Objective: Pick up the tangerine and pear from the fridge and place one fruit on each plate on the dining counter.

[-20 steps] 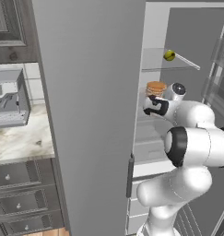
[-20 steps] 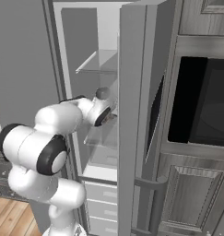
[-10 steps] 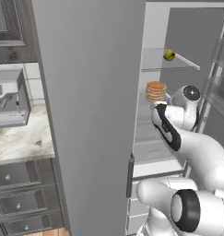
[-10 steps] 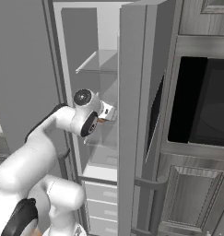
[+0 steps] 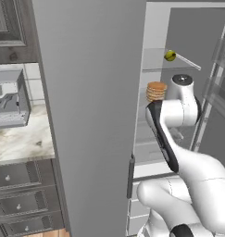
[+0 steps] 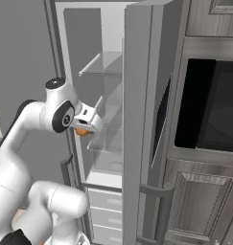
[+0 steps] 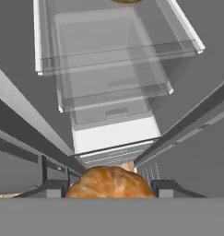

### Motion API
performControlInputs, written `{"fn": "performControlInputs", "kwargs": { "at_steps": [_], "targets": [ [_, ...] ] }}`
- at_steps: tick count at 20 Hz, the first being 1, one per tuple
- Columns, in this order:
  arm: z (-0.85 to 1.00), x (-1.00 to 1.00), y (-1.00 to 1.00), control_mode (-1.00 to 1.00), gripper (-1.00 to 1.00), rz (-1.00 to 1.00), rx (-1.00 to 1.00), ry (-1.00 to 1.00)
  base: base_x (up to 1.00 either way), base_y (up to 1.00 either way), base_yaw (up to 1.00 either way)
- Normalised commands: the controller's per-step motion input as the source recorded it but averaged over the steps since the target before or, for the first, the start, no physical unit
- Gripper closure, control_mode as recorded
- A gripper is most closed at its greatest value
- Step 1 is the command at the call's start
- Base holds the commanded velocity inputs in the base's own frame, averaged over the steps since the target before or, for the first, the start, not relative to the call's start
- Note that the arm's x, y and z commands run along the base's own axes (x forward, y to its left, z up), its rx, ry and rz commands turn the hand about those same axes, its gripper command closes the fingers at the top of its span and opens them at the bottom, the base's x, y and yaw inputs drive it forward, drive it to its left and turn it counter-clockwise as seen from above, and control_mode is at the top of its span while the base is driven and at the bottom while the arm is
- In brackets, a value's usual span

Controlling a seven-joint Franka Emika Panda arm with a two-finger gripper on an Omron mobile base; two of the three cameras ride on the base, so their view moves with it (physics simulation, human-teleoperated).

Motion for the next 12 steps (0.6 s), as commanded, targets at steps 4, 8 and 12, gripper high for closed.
{"fn": "performControlInputs", "kwargs": {
  "at_steps": [4,8,12],
  "targets": [
    [0.00,-1.00,0.23,-1.00,1.00,0.08,0.15,-0.01,0.00,0.00,0.00],
    [0.03,-0.47,0.05,-1.00,1.00,0.12,0.04,0.08,0.00,0.00,0.00],
    [-0.15,0.00,0.00,-1.00,1.00,0.00,-0.05,0.13,0.00,0.00,0.00]
  ]
}}
